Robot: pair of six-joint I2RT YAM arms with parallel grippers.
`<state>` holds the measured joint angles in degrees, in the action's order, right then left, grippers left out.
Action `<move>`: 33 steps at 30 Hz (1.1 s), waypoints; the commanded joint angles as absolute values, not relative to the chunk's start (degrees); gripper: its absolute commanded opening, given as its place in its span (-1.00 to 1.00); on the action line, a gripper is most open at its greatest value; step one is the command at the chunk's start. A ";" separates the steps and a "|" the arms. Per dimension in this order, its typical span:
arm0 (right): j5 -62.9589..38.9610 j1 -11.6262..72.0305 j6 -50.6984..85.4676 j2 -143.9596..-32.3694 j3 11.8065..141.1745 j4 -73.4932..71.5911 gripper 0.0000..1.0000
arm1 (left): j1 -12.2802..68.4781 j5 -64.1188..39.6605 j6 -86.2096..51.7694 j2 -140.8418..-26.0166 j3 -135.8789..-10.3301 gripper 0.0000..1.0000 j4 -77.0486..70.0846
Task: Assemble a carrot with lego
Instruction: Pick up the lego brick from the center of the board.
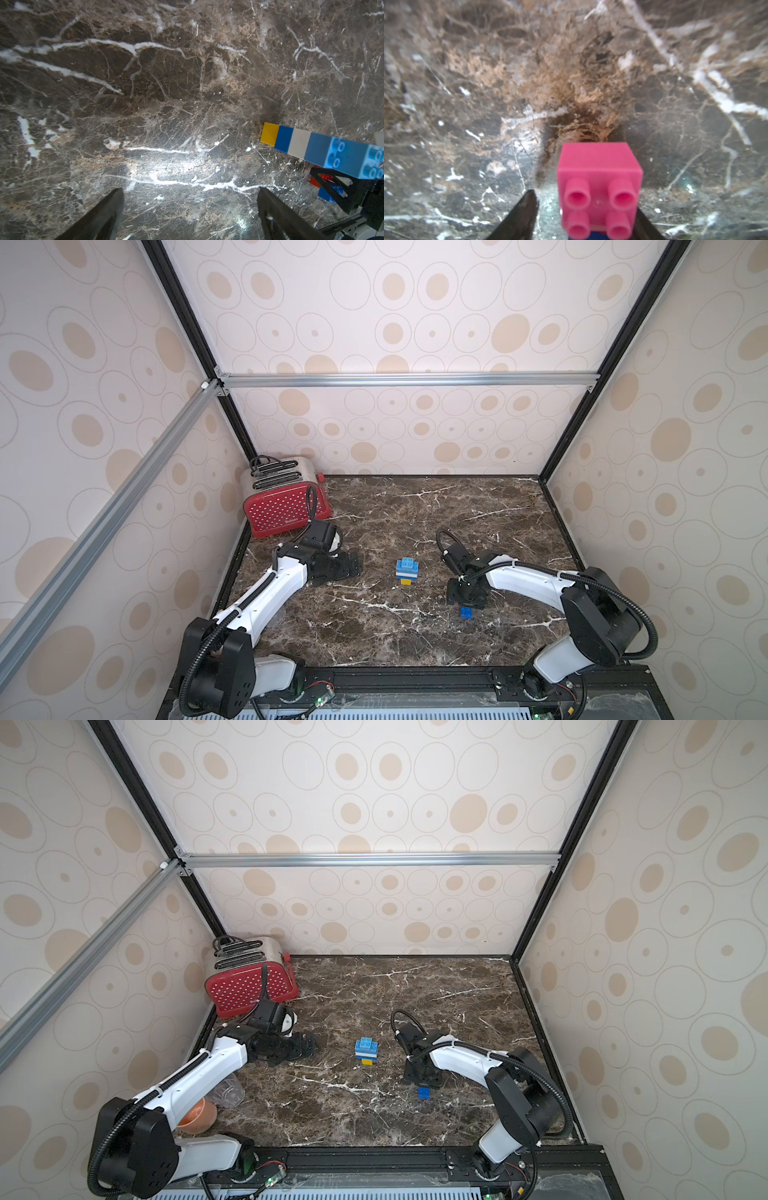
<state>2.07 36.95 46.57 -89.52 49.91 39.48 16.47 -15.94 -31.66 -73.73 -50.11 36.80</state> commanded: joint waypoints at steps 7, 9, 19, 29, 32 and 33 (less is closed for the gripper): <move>6.60 36.78 47.44 -91.98 53.57 42.59 0.00 | 16.04 -15.21 -32.43 -73.65 -50.01 0.98 36.81; 6.66 36.80 47.46 -92.36 53.53 42.63 -0.08 | 16.04 -15.10 -32.51 -73.61 -49.92 0.98 36.79; 5.89 36.73 46.94 -93.61 53.83 42.19 -0.17 | 16.08 -15.01 -32.87 -73.82 -49.92 0.98 36.79; 6.06 36.56 45.90 -91.01 54.15 43.10 -0.37 | 16.04 -14.93 -33.11 -73.32 -49.75 0.98 36.82; 4.43 36.58 43.26 -89.99 55.71 43.79 -0.38 | 16.07 -14.94 -32.98 -73.26 -49.66 0.98 36.81; 3.78 36.57 42.09 -89.74 56.71 44.46 -0.38 | 16.04 -14.90 -32.96 -73.38 -49.66 0.98 36.75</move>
